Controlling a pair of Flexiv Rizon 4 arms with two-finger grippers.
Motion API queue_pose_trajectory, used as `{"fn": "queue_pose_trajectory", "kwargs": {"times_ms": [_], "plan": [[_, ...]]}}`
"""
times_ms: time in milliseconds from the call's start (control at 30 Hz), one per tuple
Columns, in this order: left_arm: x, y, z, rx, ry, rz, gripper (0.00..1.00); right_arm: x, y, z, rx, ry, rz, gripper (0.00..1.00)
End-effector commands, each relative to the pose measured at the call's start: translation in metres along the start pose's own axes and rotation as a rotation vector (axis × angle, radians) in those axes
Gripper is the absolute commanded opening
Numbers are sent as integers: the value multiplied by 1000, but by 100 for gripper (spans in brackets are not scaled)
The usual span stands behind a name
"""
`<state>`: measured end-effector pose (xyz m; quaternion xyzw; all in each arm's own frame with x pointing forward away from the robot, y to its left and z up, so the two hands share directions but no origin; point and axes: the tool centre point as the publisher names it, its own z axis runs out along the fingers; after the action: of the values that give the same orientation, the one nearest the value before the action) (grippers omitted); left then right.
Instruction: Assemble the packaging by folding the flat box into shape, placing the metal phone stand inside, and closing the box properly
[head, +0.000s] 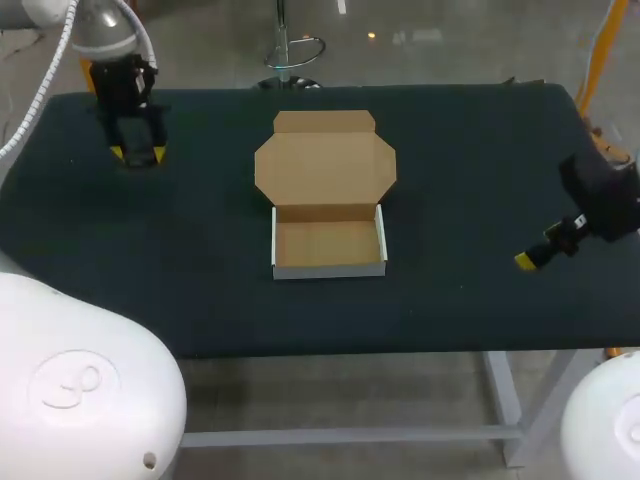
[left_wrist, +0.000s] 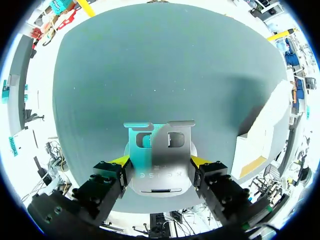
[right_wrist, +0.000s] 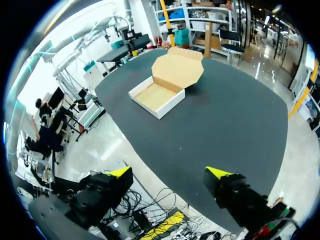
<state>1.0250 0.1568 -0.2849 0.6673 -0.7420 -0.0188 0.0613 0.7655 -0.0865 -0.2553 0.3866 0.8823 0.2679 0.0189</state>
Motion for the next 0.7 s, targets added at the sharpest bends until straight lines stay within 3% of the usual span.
{"fn": "queue_pose_trajectory", "kwargs": {"times_ms": [33,267,700], "plan": [[11,45,-6,213,-44,6,0,3,4,3,-20,28,-97,100],[31,61,-8,209,-59,37,0,8,17,24,-26,41,-323,100],[55,73,-2,193,-46,76,0,-4,16,58,-26,58,-401,100]]}}
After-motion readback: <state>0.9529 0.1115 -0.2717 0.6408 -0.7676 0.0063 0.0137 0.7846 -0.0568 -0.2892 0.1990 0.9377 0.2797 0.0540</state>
